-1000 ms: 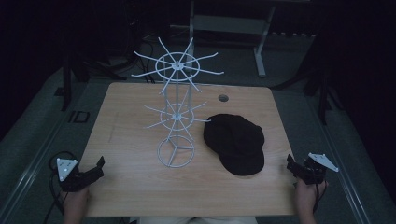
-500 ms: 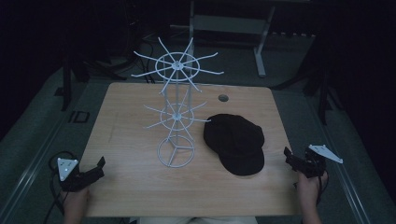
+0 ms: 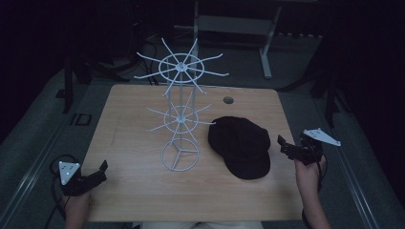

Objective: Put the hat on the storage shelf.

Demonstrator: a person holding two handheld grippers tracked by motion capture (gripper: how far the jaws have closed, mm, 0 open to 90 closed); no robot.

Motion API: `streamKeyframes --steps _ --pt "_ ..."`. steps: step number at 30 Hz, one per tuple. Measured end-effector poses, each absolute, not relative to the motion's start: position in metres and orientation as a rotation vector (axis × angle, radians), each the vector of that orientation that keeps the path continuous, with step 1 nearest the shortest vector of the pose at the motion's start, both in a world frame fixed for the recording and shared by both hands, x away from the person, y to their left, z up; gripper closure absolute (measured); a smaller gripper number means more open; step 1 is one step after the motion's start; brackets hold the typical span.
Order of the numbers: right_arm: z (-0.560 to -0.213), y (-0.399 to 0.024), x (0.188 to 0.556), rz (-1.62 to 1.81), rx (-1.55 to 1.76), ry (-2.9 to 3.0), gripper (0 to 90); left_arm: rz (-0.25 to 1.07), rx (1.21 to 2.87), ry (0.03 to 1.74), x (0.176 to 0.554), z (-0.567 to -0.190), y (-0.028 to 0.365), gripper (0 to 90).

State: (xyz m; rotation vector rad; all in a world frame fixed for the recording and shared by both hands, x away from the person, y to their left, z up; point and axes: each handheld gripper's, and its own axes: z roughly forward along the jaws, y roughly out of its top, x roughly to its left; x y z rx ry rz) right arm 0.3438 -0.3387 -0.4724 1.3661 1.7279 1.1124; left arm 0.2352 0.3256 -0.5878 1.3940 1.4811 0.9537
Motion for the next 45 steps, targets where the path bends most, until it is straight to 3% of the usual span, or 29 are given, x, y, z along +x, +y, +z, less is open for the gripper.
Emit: streamKeyframes --steps 17,33,42,45 --pt "-0.472 -0.282 0.382 1.246 1.276 1.952 14.0 0.947 1.392 1.483 0.235 -0.588 0.326 1.5" --pt "-0.488 -0.222 0.423 1.167 1.250 2.127 15.3 0.941 1.389 1.484 0.236 -0.588 0.327 1.5" --pt "-0.495 -0.205 0.440 1.073 1.261 2.175 21.9 0.938 1.387 1.487 0.236 -0.588 0.327 1.5" --pt "-0.501 -0.200 0.446 0.988 1.278 2.201 29.8 0.937 1.386 1.487 0.236 -0.588 0.327 1.5"
